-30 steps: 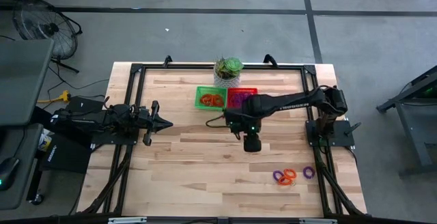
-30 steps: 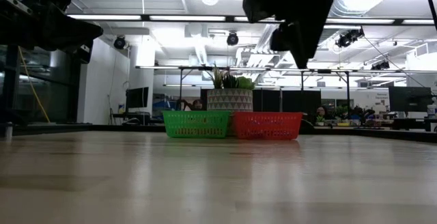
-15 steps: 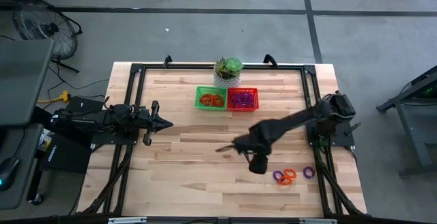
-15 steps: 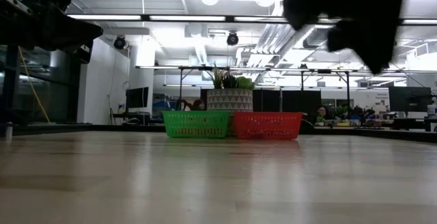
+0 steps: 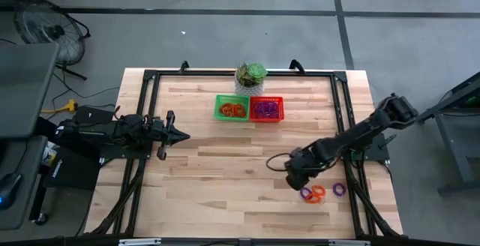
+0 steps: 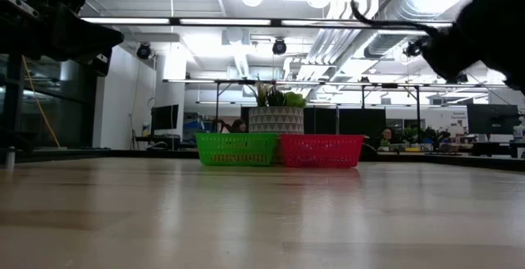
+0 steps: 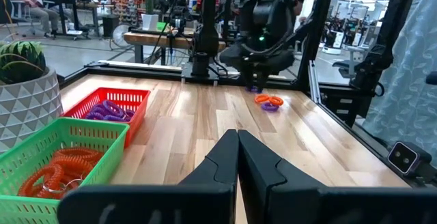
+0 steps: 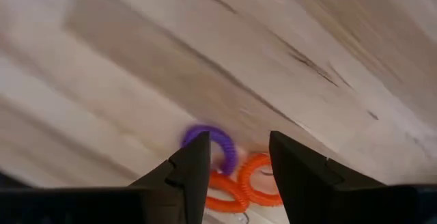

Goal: Sort spring keychains
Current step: Put the orange spring keychain into the green bin

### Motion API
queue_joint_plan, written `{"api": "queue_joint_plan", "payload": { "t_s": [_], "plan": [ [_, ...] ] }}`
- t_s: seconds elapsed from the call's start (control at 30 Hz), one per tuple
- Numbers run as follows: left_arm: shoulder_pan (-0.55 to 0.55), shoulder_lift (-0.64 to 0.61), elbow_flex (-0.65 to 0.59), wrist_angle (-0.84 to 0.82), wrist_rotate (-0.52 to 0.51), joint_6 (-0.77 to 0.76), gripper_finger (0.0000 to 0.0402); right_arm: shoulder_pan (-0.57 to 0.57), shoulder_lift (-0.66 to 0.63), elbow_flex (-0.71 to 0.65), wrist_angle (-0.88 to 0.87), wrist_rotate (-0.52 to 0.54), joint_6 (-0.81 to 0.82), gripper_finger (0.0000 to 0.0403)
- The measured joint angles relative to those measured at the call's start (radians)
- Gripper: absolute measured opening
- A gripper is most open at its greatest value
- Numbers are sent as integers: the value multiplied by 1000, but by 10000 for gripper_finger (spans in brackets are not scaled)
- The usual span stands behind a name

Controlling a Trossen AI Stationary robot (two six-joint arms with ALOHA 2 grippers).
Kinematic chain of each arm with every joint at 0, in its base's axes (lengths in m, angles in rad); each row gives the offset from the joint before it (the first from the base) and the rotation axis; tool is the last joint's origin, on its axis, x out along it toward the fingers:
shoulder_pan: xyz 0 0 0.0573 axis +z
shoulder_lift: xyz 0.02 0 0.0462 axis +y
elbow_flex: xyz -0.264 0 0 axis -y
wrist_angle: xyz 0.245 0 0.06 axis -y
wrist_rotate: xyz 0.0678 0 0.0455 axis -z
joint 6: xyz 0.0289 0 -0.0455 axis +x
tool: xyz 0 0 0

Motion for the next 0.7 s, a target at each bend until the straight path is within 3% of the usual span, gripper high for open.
{"api": "queue_joint_plan", "payload": {
  "t_s": [0.27, 0.53, 0.7],
  "plan": [
    [0, 0, 0, 0, 0, 0, 0, 60, -59, -129, 44, 2, 224, 143],
    [0, 0, 0, 0, 0, 0, 0, 164, -60, -144, 47, 2, 393, 140],
    [0, 0, 0, 0, 0, 0, 0, 222, -60, -144, 68, 58, 545, 139]
  ]
}}
